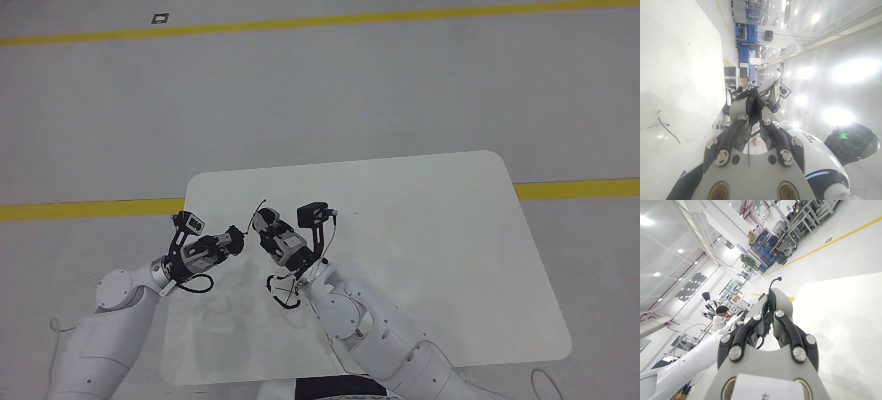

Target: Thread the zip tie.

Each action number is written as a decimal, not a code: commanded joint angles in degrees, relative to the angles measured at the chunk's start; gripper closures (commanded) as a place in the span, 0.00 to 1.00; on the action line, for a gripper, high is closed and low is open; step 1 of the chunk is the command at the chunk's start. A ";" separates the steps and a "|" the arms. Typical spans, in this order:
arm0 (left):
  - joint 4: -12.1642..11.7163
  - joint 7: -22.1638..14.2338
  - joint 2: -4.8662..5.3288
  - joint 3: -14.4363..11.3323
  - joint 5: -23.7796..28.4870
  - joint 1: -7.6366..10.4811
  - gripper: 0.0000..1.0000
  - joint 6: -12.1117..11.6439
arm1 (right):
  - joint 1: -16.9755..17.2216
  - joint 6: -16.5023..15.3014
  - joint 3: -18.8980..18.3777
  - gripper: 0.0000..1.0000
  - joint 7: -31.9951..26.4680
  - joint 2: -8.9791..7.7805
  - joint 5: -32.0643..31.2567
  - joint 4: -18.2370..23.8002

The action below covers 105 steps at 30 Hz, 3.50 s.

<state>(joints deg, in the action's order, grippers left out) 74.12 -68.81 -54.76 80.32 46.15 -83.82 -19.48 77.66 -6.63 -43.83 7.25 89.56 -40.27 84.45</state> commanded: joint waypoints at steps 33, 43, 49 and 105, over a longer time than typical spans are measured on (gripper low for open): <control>0.00 0.00 0.00 0.00 0.00 0.00 1.00 0.00 | 0.35 -0.61 -0.66 1.00 -0.45 0.51 -0.55 0.13; 0.00 0.00 0.00 0.00 0.00 0.00 1.00 0.00 | 0.35 -0.24 -0.81 1.00 -1.03 0.63 -0.69 -0.08; 0.00 0.00 0.00 0.00 0.00 0.00 1.00 0.00 | 0.42 0.01 -0.85 1.00 -1.64 0.67 -0.94 -0.25; 0.00 0.00 0.00 0.00 0.00 0.00 1.00 0.00 | 0.79 0.35 -0.37 1.00 -3.67 1.15 -2.45 -1.66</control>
<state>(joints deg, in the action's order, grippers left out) 74.12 -68.81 -54.76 80.32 46.15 -83.82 -19.48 78.41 -6.28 -44.22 3.57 90.70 -42.68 82.81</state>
